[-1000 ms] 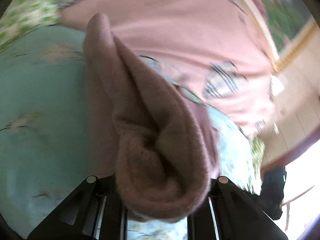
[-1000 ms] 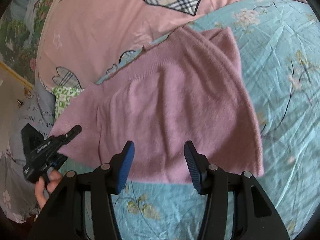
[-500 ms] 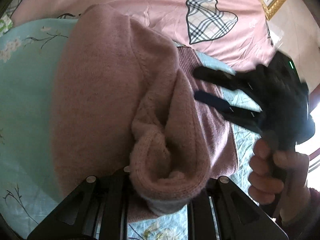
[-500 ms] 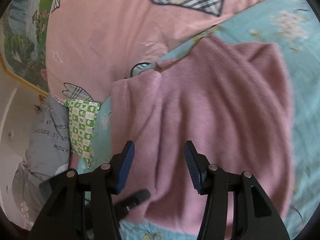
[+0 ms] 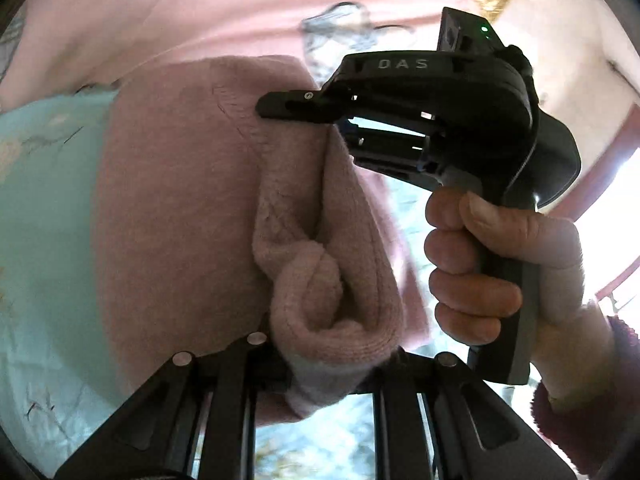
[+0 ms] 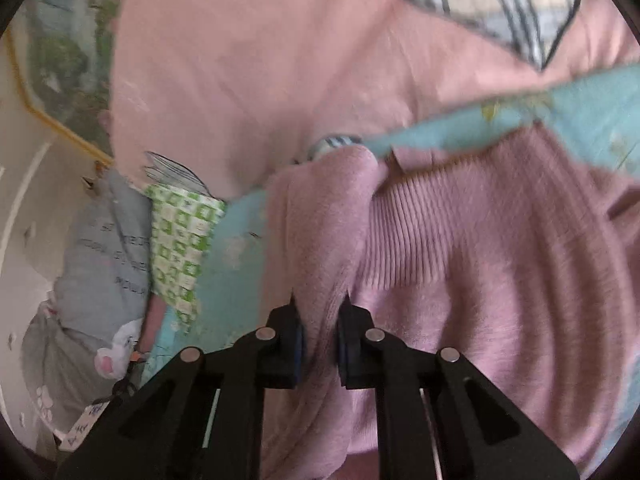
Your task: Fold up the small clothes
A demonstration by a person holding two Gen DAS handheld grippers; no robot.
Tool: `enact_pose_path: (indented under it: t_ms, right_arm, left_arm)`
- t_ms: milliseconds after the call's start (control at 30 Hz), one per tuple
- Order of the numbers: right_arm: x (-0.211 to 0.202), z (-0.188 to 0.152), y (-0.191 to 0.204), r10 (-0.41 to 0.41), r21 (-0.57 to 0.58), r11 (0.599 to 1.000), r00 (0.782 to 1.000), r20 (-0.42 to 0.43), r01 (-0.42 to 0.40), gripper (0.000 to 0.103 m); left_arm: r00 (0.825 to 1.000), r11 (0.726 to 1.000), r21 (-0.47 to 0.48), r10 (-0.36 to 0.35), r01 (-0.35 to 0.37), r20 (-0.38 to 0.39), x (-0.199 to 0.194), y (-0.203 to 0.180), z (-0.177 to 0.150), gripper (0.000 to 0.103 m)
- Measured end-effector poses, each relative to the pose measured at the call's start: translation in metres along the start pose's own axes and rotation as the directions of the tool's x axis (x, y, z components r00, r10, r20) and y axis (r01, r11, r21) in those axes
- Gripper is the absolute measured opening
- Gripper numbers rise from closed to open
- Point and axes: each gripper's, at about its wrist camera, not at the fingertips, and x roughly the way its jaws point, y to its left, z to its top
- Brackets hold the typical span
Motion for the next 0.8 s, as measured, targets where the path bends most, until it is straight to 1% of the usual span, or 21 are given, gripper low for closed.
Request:
enact_pose_path:
  t_ms: [100,167,233,267,367,433,533,567,633,700,733,767,800]
  right_arm:
    - [-0.041,0.003,-0.003,-0.017,-0.027,0.999,0.998,0.057,0.019,0.014]
    - [-0.064,0.002,-0.019,-0.056,-0.013,0.998,0.995,0.082,0.058,0.014]
    - [-0.076,0.0,-0.041,-0.111,0.019,0.994,0.99,0.084,0.109,0.014]
    - [-0.079,-0.002,-0.053,-0.133,0.039,0.991,0.988,0.08,0.131,0.014]
    - [-0.079,-0.012,-0.086,-0.173,0.089,0.982,0.983,0.059,0.168,0.014]
    - [-0.078,-0.015,-0.095,-0.174,0.101,0.981,0.983,0.052,0.168,0.014]
    - [-0.075,-0.015,-0.099,-0.161,0.087,0.984,0.985,0.059,0.155,0.014]
    - [-0.071,-0.014,-0.098,-0.172,0.081,0.983,0.984,0.053,0.167,0.014]
    - [-0.064,-0.013,-0.104,-0.216,0.086,0.973,0.976,0.035,0.213,0.014]
    - [-0.061,-0.016,-0.108,-0.253,0.093,0.964,0.967,0.023,0.25,0.017]
    - [-0.061,-0.017,-0.11,-0.255,0.101,0.963,0.967,0.023,0.251,0.018]
    - [-0.063,-0.018,-0.11,-0.255,0.115,0.961,0.967,0.027,0.251,0.02]
    - [-0.067,-0.02,-0.11,-0.26,0.122,0.959,0.965,0.031,0.254,0.023]
  left_arm:
    - [0.997,0.997,0.027,-0.074,0.074,-0.016,0.011,-0.023,0.006,0.013]
    - [0.994,0.993,0.057,-0.1,0.103,-0.048,0.029,-0.04,0.006,0.013]
    - [0.99,0.989,0.084,-0.113,0.121,-0.088,0.049,-0.053,0.003,0.013]
    - [0.987,0.988,0.096,-0.113,0.124,-0.113,0.061,-0.058,0.0,0.013]
    - [0.983,0.987,0.115,-0.092,0.111,-0.158,0.084,-0.066,-0.006,0.013]
    - [0.982,0.989,0.103,-0.09,0.108,-0.164,0.087,-0.064,-0.007,0.013]
    - [0.981,0.99,0.082,-0.096,0.112,-0.168,0.091,-0.063,-0.003,0.014]
    - [0.98,0.99,0.08,-0.101,0.116,-0.172,0.092,-0.061,-0.003,0.016]
    - [0.975,0.988,0.083,-0.114,0.131,-0.189,0.09,-0.064,-0.01,0.024]
    - [0.968,0.983,0.084,-0.14,0.161,-0.209,0.089,-0.065,-0.011,0.04]
    - [0.965,0.981,0.088,-0.154,0.176,-0.213,0.085,-0.066,-0.012,0.045]
    - [0.962,0.977,0.094,-0.167,0.19,-0.216,0.08,-0.068,-0.014,0.052]
    - [0.961,0.975,0.101,-0.171,0.197,-0.219,0.076,-0.069,-0.017,0.054]
